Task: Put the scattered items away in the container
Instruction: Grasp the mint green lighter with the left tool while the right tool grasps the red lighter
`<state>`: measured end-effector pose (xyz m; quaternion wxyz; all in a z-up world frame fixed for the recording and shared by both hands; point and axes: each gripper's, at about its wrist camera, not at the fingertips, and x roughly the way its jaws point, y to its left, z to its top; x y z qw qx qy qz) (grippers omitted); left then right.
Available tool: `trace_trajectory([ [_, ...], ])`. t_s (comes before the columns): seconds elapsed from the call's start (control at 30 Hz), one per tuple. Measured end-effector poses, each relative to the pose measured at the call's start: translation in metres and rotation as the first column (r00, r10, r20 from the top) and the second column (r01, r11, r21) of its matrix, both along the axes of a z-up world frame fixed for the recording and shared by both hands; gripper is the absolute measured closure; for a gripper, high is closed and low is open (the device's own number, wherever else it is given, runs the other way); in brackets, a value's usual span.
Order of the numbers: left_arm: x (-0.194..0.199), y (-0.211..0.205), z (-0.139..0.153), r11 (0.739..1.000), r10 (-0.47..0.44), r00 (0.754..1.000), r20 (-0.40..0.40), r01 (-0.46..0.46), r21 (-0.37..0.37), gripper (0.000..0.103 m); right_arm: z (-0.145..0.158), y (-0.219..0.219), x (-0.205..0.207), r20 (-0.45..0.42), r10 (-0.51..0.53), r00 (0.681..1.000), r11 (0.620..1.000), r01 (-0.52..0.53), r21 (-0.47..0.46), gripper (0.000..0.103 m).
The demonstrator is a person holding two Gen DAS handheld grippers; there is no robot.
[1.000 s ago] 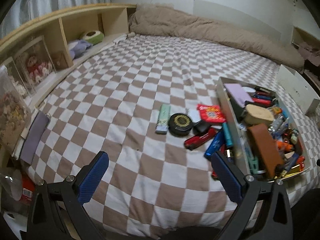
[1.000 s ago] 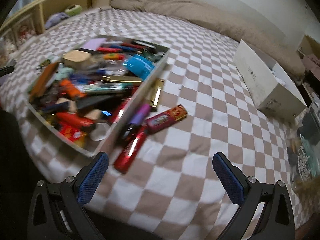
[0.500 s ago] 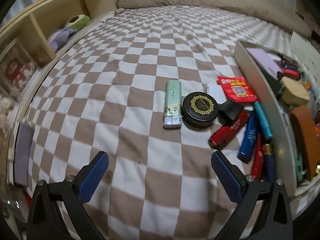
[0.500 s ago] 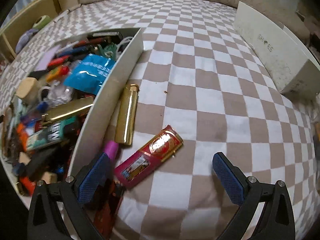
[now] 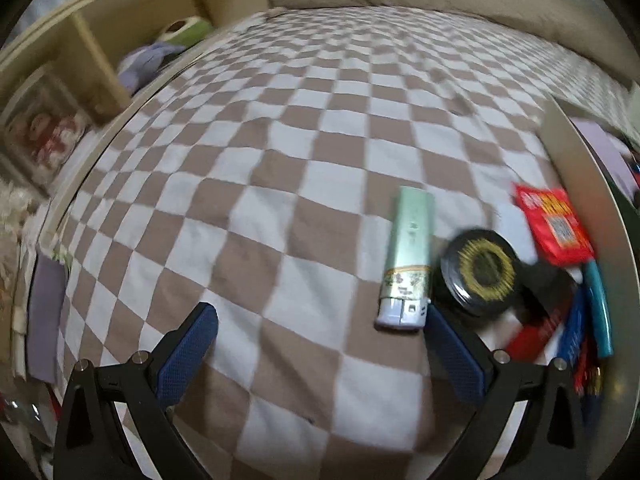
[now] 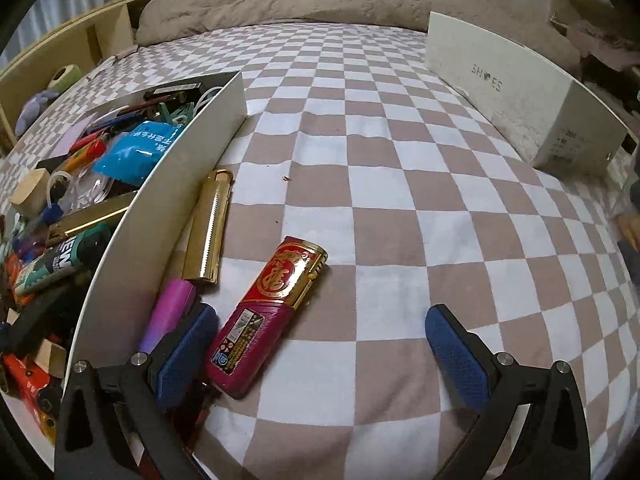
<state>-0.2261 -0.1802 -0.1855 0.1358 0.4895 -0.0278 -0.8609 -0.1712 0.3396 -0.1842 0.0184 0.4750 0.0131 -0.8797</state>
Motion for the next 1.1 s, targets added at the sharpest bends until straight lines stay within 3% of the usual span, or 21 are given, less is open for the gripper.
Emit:
trace_trajectory([
  [0.37,-0.017,-0.040,-0.003,0.978,0.207,0.976,-0.074,-0.205,0.032,0.000,0.003,0.020,0.001,0.025,-0.032,0.999,0.999,0.031,0.038,0.000],
  [0.7,-0.022,-0.043,-0.009,0.980,0.197,0.973,-0.119,-0.193,0.044,0.000,0.009,0.062,0.007,0.025,-0.182,0.983,0.982,0.180,0.050,0.000],
  [0.93,-0.020,-0.039,-0.010,0.981,0.195,0.970,-0.148,-0.193,0.023,0.000,0.009,0.089,0.010,0.011,-0.333,0.943,0.943,0.333,0.020,0.000],
  [1.1,-0.013,-0.038,-0.008,0.987,0.159,0.971,-0.178,-0.149,0.065,0.000,0.011,0.073,0.008,-0.008,-0.318,0.948,0.948,0.318,0.000,0.000],
])
